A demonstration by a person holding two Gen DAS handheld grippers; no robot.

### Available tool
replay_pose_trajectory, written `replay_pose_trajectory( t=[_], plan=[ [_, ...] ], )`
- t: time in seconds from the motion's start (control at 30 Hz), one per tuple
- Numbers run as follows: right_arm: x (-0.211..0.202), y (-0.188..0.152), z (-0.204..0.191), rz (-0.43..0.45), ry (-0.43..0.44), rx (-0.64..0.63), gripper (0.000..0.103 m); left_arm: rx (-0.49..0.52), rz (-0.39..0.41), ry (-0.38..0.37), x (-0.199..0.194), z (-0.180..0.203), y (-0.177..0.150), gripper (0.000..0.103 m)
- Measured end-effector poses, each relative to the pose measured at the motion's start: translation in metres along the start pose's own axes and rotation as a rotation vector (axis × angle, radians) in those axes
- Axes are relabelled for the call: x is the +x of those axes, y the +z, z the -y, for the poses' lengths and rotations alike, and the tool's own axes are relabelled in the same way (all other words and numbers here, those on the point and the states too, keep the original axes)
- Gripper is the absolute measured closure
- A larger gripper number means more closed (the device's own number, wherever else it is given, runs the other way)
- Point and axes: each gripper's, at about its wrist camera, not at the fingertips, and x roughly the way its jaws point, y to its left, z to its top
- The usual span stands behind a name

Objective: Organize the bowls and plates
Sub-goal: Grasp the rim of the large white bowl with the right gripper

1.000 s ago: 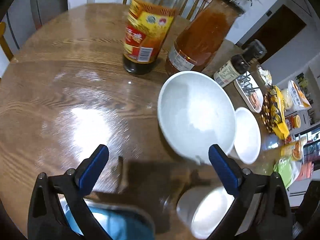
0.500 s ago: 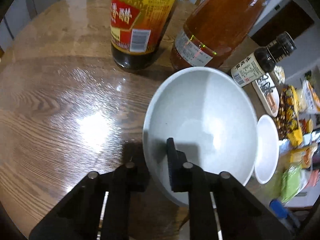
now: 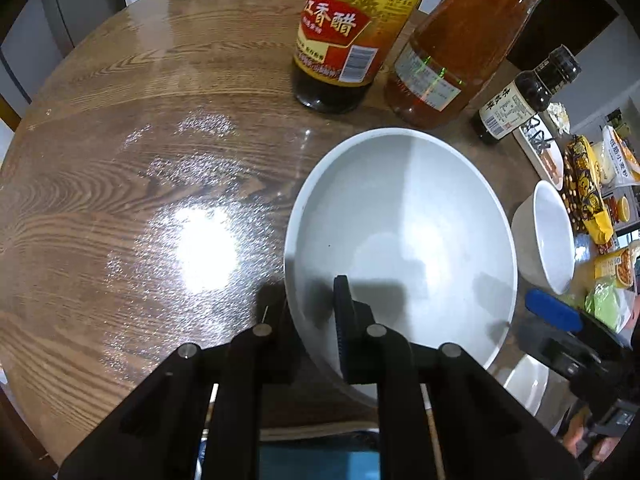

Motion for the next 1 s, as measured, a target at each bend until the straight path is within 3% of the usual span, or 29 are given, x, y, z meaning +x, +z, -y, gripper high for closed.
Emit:
replay_pose_trajectory(
  t=[0.23, 0.3, 0.37, 0.43, 0.53, 0.73, 1.0],
  plan=[
    [0.026, 0.011, -0.012, -0.019, -0.042, -0.041, 0.030, 0.023, 0.014, 0.009, -0.005, -0.006, -0.007, 0.085],
    [0.030, 0.014, -0.015, -0.018, -0.054, -0.059, 0.039, 0.033, 0.018, 0.017, -0.002, -0.001, -0.005, 0.085],
    [0.034, 0.016, -0.018, -0.019, -0.074, -0.089, 0.063, 0.041, 0.025, 0.024, 0.000, 0.002, -0.004, 0.085],
    [0.038, 0.016, -0.019, -0.027, -0.089, -0.107, 0.079, 0.045, 0.031, 0.025, 0.000, 0.002, -0.004, 0.086],
    [0.042, 0.017, -0.021, -0.029, -0.094, -0.123, 0.088, 0.061, 0.050, 0.039, 0.003, 0.012, -0.004, 0.086],
    [0.037, 0.015, -0.020, -0.007, -0.085, -0.115, 0.088, 0.088, 0.110, 0.078, -0.006, 0.022, -0.008, 0.087],
    [0.000, 0.011, -0.020, 0.068, -0.029, -0.090, 0.088, 0.115, 0.222, 0.096, -0.036, 0.042, -0.016, 0.087]
  ],
)
